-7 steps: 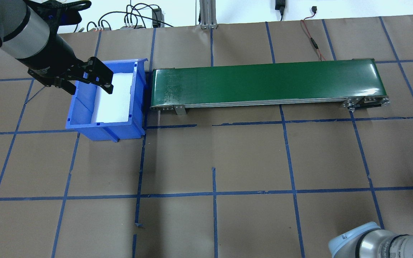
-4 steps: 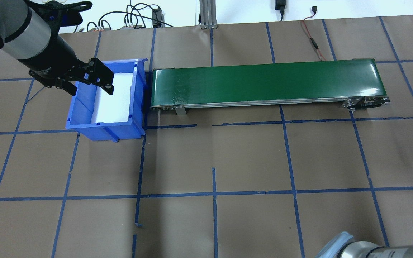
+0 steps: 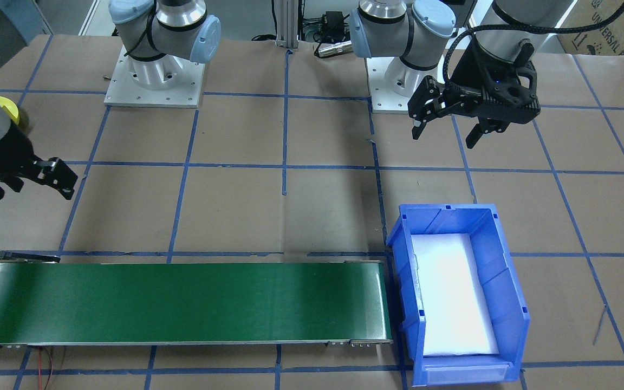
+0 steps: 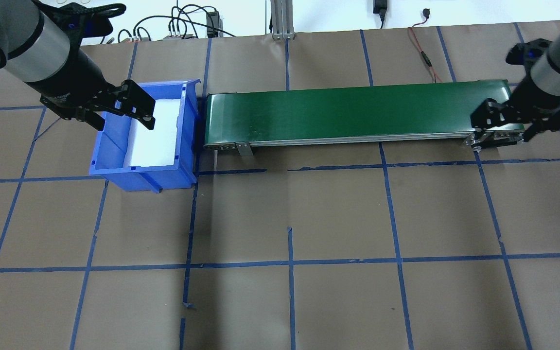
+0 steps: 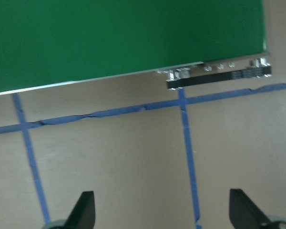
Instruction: Move block left to right into plate
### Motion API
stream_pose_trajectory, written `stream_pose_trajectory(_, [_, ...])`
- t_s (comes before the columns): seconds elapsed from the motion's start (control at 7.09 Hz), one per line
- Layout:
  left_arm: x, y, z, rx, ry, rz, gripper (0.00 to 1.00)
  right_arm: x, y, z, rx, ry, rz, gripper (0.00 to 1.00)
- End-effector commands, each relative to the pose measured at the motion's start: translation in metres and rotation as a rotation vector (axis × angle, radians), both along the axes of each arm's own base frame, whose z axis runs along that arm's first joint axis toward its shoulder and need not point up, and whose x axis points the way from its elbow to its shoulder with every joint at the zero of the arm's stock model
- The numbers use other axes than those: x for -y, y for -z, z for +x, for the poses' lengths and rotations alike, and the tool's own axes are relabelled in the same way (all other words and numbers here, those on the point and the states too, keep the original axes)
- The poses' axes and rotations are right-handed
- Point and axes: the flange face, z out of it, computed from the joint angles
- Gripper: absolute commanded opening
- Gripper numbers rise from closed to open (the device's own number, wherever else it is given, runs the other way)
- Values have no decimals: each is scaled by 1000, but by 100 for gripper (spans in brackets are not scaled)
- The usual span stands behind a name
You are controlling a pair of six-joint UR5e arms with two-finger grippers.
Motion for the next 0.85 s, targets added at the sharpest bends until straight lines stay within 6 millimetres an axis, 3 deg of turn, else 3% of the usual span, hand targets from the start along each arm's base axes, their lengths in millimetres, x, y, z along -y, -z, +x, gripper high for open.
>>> stream_pose_trajectory(0.0, [-2,5,-2,-1,4,11,100,2,-75,105,116,35,21,100])
stream_pose_trajectory(0.28, [-1,5,-2,-1,3,10,100,-17,-102,157,54,-43,29,100])
stream_pose_trajectory(0.56, [-2,5,-1,1,3,8,100,-12,-100,151,53,-32,44,100])
stream_pose_trajectory(0.71, [-1,5,-1,1,3,10,100,-9,-98,137,55,-8,46,100])
